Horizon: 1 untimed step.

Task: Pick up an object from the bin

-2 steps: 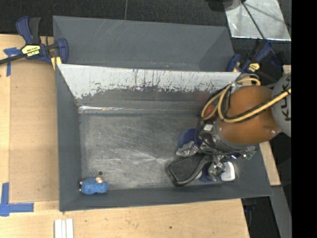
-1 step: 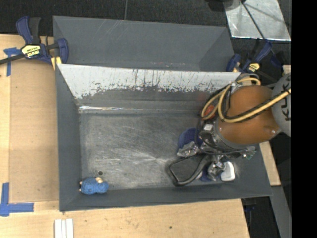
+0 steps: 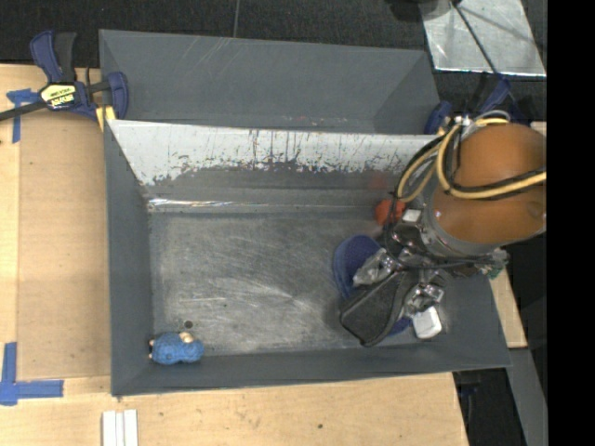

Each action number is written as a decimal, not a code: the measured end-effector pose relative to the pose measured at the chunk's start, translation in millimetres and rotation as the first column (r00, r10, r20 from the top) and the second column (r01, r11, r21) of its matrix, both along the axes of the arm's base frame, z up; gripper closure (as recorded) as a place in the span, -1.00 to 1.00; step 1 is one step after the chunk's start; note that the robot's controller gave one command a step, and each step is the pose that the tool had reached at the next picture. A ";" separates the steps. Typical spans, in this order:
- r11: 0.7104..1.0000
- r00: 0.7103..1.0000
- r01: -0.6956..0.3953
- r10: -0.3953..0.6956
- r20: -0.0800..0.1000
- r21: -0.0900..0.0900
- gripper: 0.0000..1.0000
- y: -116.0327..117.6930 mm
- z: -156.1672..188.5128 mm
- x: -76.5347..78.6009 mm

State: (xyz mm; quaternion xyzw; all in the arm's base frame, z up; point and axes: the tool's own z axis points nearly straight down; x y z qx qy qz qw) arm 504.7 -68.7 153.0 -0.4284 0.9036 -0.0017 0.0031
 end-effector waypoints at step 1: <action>1.000 1.000 0.004 -0.004 -0.005 0.001 1.00 -0.1 24.1 0.0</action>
Offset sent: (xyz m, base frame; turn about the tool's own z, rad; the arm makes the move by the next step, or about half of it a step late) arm 0.0000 0.0001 0.0245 0.0000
